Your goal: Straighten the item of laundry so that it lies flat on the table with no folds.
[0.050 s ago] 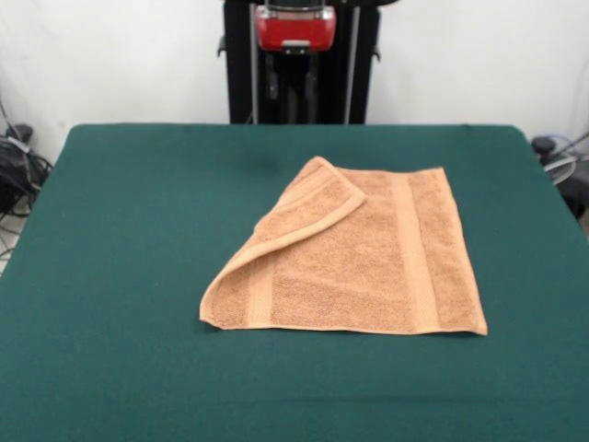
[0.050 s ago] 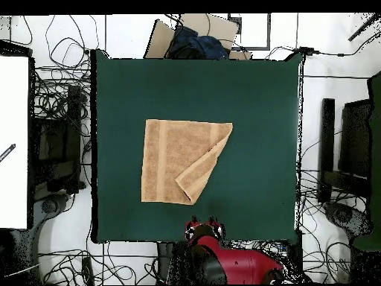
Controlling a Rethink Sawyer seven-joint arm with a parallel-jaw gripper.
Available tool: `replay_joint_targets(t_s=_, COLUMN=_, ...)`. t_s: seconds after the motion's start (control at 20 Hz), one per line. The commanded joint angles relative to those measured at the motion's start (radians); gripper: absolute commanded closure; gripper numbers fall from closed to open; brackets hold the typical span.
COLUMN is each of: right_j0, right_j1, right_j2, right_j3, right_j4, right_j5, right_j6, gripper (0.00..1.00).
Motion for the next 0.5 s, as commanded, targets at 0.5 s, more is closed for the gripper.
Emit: replay_joint_targets(t_s=0.5, right_j0=0.026, right_j1=0.028, right_j2=0.161, right_j3=-0.108, right_j4=0.14, right_j5=0.117, right_j6=0.143, gripper=0.0)
